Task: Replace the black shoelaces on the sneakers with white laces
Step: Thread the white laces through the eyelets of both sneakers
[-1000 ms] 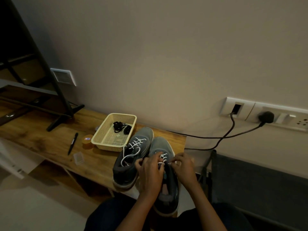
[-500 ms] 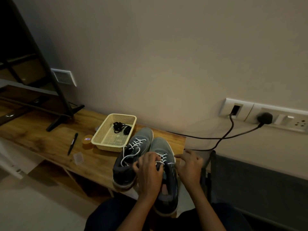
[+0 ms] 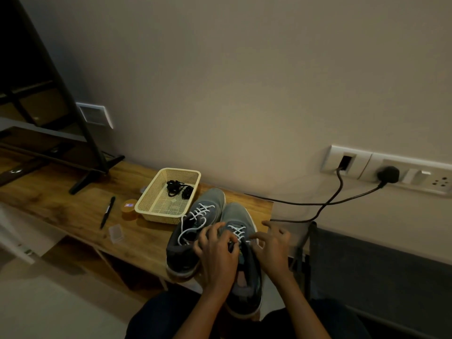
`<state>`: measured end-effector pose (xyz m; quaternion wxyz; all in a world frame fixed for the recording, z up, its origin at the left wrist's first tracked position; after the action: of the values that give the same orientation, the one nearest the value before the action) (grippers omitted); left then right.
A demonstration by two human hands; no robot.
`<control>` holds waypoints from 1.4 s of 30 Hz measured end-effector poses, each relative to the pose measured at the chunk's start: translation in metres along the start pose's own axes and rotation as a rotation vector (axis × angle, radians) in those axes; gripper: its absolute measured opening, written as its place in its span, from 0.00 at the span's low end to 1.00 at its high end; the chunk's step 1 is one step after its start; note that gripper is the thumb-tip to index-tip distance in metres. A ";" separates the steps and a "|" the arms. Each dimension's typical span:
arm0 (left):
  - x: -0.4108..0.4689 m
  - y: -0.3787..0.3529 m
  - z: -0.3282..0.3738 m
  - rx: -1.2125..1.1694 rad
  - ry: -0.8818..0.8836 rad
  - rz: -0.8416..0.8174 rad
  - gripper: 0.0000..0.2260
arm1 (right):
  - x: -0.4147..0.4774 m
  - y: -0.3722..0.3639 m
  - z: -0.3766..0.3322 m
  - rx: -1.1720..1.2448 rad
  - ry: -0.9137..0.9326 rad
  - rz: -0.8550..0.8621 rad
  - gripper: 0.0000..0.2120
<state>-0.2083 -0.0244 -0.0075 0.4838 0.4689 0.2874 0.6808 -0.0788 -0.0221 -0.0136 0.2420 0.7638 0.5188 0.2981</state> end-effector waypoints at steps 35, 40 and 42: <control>0.001 -0.003 -0.007 -0.419 0.314 -0.184 0.29 | -0.007 0.000 0.005 -0.226 -0.173 0.029 0.10; -0.001 -0.001 -0.005 -0.443 0.315 -0.210 0.25 | -0.012 0.004 0.008 -0.247 -0.254 0.052 0.10; -0.002 -0.002 -0.007 -0.467 0.316 -0.218 0.25 | -0.010 0.004 -0.002 -0.215 -0.125 0.058 0.08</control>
<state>-0.2132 -0.0247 -0.0126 0.5981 0.1998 0.2434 0.7370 -0.0801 -0.0324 -0.0117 0.3456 0.7651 0.4456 0.3107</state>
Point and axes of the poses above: each hand's wrist, its own x-axis towards the middle knuckle, its own y-axis out of the back of the hand, z = x × y, the point moved 2 cm from there along x, towards the middle knuckle, and after that the axes turned 10 degrees about x, right-handed, at the moved point
